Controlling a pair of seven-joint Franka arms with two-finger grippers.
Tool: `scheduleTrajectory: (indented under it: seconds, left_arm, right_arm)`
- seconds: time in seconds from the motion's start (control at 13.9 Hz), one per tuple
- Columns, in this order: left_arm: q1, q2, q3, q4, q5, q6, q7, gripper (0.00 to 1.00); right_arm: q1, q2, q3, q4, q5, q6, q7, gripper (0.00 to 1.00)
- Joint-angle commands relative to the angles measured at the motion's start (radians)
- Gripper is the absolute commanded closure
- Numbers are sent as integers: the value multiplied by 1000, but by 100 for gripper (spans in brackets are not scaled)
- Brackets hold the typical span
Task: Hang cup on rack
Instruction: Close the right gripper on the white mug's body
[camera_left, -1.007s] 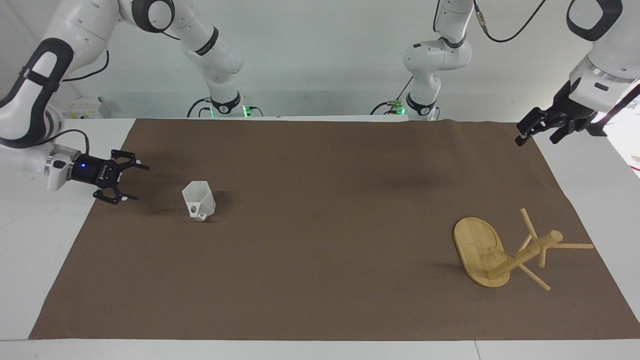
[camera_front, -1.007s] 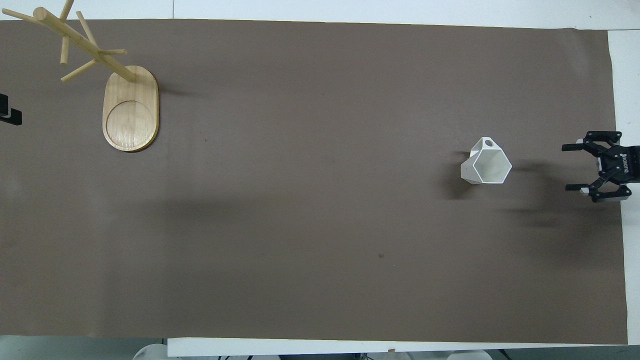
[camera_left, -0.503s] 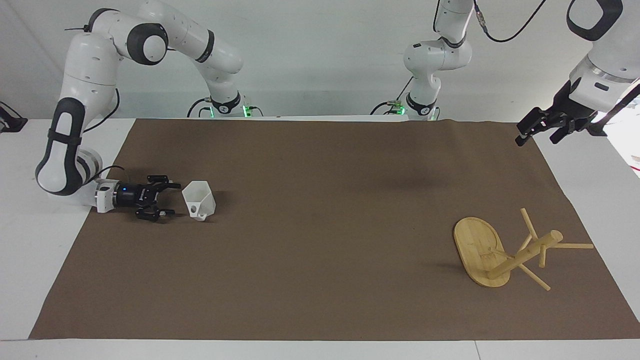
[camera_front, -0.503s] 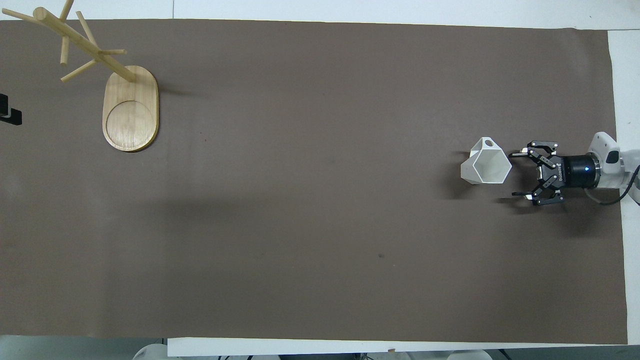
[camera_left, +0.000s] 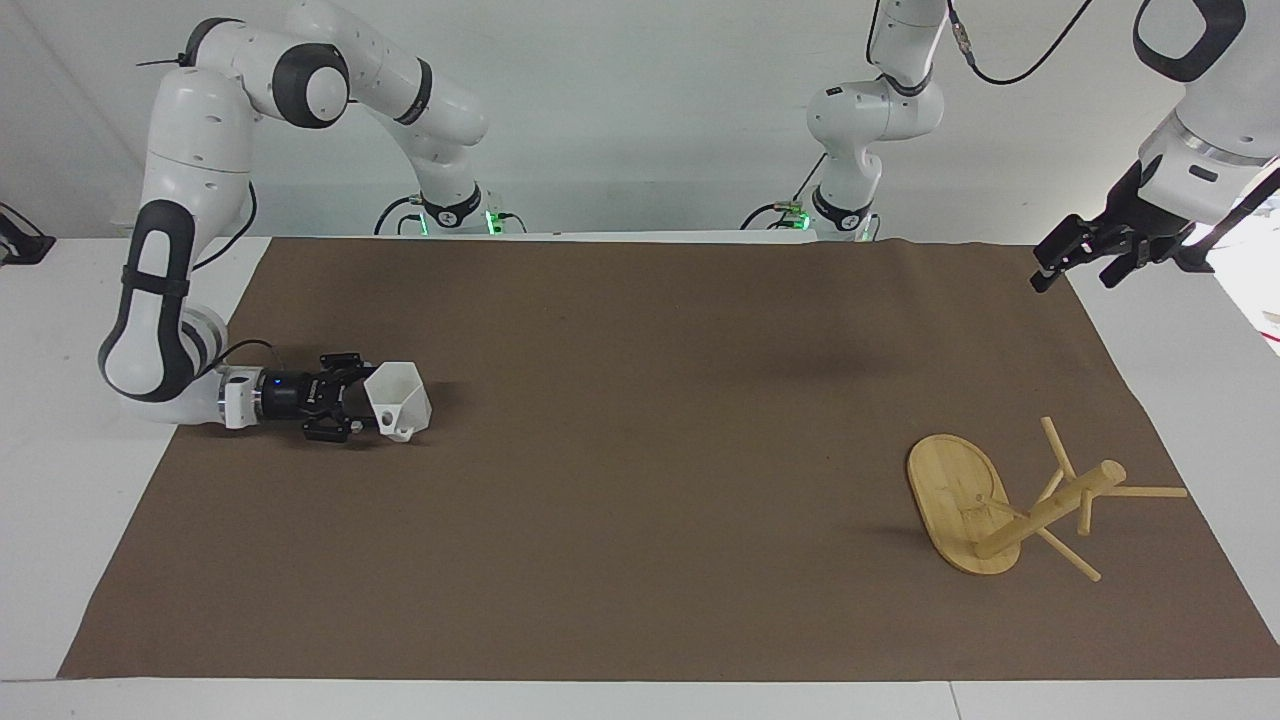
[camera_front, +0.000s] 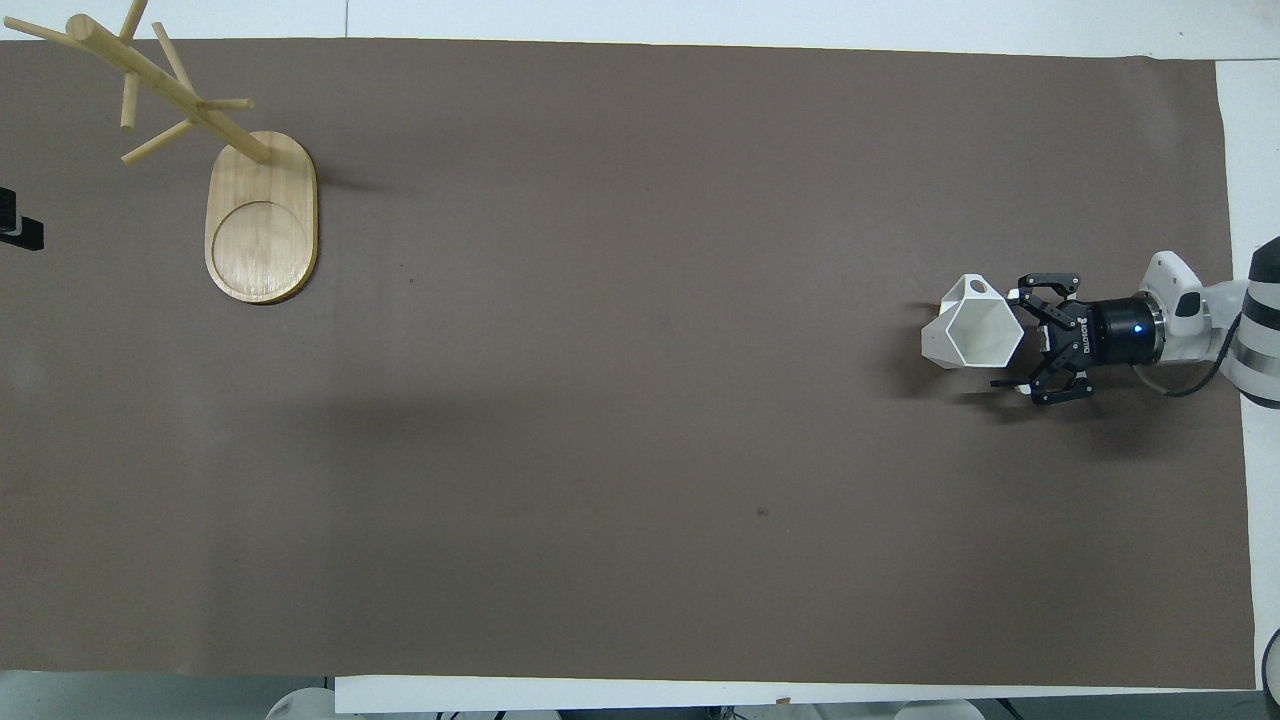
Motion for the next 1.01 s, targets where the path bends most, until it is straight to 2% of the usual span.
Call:
scheduleTrajectory:
  seconds: [0.0,0.93]
  left_arm:
    - [15,-23,-14,-28,17,11,3,0]
    - [15,-23,-14,-28,17,11,3,0]
  right_arm:
    - [11,-26,-2,-39,22,25,-24,0]
    - [57,-32,-2,-76,51,58,-51,0]
